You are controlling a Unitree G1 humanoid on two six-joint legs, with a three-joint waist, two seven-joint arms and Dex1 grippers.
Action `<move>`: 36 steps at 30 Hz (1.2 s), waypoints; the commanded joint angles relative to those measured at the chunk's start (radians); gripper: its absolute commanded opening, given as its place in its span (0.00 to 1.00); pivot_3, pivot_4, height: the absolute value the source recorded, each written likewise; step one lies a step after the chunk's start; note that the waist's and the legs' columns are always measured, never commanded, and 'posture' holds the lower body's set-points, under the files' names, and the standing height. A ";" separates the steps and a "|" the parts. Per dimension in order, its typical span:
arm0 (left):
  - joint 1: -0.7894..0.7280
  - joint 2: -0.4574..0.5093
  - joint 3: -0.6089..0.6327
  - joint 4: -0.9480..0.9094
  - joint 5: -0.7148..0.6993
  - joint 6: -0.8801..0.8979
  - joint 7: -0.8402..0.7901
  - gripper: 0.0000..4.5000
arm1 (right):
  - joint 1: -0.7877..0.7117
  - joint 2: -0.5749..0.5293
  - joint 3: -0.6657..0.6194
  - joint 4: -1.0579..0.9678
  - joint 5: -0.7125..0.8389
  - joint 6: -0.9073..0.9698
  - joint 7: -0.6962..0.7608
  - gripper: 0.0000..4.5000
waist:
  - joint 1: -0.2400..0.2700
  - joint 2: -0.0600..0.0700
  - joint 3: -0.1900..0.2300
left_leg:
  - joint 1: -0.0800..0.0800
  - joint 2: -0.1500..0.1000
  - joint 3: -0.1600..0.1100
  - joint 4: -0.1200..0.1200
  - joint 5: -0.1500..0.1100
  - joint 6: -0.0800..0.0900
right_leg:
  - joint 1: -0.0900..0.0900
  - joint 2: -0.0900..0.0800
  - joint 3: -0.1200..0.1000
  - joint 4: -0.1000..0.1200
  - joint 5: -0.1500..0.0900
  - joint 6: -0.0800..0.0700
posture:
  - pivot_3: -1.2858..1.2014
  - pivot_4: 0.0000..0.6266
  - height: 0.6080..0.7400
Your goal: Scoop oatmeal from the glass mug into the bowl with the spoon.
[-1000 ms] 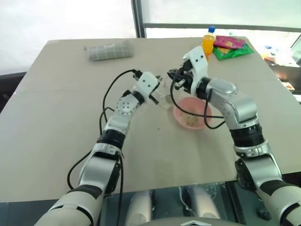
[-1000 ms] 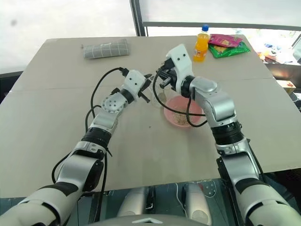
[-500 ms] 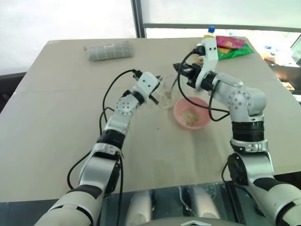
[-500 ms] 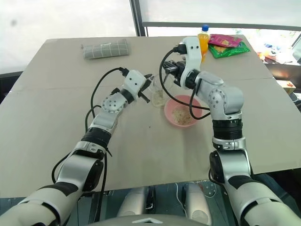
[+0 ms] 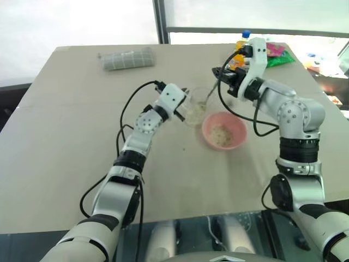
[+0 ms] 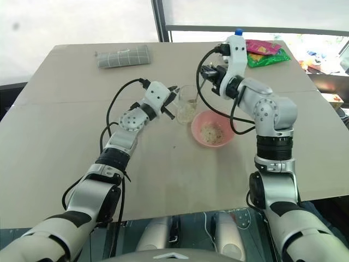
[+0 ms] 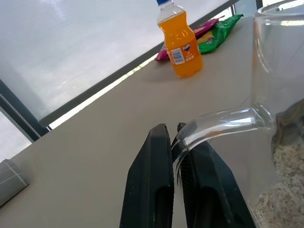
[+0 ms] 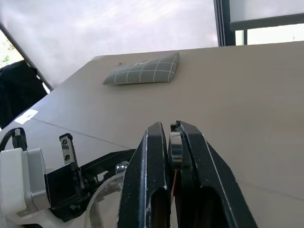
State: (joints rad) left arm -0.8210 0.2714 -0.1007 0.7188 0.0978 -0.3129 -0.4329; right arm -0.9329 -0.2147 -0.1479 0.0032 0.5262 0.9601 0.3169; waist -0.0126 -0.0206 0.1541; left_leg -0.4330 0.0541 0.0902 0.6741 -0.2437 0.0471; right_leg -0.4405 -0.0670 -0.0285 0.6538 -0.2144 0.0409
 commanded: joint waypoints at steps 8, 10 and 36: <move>-0.014 -0.008 -0.014 0.012 0.013 -0.024 -0.003 0.02 | -0.048 0.019 -0.072 -0.051 0.071 0.021 -0.051 0.00 | 0.002 0.000 0.000 | 0.000 0.000 0.000 0.000 0.000 0.001 | 0.000 0.000 0.000 0.000 0.000 0.000 | 0.52 0.24 1.00; -0.014 -0.009 -0.015 0.013 0.013 -0.025 -0.003 0.02 | -0.054 0.037 -0.110 -0.046 0.103 0.045 -0.080 0.00 | 0.001 0.000 0.000 | 0.000 0.000 0.000 0.000 0.000 0.000 | 0.000 0.000 0.000 0.000 0.000 0.000 | 0.52 0.24 1.00; 0.051 -0.068 0.078 0.041 -0.102 -0.043 0.015 0.02 | -0.026 0.131 -0.629 0.037 0.528 0.297 -0.614 0.00 | 0.006 0.000 0.000 | 0.001 0.000 0.000 0.000 -0.002 0.003 | 0.001 -0.001 0.000 0.000 0.000 0.000 | 0.52 0.24 1.00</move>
State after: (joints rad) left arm -0.7818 0.2022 -0.0449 0.7563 0.0125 -0.3420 -0.4192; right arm -0.9511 -0.0716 -0.7380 0.0495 1.0241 1.2599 -0.2291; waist -0.0068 -0.0202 0.1537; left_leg -0.4318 0.0538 0.0898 0.6741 -0.2454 0.0501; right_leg -0.4390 -0.0678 -0.0288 0.6545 -0.2144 0.0409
